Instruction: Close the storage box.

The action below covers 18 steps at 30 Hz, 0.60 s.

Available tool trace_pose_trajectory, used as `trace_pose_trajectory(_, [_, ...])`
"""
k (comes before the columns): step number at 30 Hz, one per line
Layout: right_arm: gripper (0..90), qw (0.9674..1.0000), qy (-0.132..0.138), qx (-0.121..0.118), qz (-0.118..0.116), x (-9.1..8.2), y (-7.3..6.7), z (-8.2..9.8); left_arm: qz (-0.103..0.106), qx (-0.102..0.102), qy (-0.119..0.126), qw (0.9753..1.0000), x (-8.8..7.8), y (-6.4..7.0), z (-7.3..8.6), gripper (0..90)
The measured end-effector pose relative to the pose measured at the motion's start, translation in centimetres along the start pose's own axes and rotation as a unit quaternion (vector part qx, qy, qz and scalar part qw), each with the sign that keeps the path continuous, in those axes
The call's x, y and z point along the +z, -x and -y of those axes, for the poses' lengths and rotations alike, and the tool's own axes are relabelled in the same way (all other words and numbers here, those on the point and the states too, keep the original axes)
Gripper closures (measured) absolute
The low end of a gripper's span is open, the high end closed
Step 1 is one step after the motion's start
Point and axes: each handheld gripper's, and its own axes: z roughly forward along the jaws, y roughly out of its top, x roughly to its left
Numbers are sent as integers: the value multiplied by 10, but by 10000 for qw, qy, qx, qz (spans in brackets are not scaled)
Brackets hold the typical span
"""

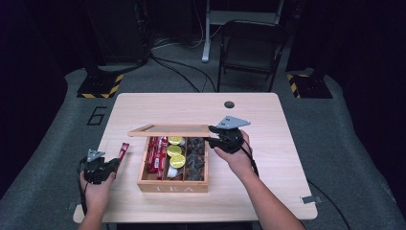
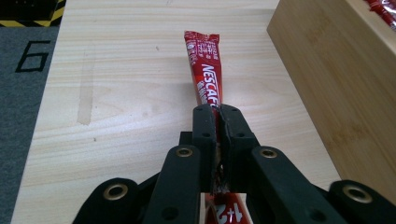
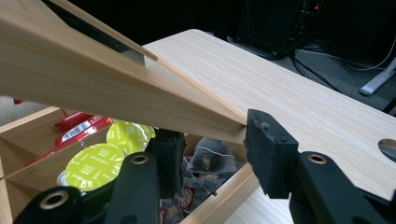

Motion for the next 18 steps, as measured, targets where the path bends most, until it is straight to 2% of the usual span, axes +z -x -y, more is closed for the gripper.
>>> trace_pose_trajectory(2, [574, 10000, -1, -6, 1, 0, 0, 0, -12, 26, 9, 10000, 2, 1, 0, 851])
trace_pose_trajectory(7, [574, 10000, -11, -10, -1, 0, 0, 0, -83, 185, -163, 9997, 8, 3, 2, 850])
trace_pose_trajectory(12, [574, 10000, -11, -11, -3, 0, 0, 0, -158, 230, -259, 9993, 11, 2, 4, 850])
trace_pose_trajectory(18, [574, 10000, -23, -42, -26, 0, 0, 0, -249, 116, -357, 9990, 13, -3, 8, 850])
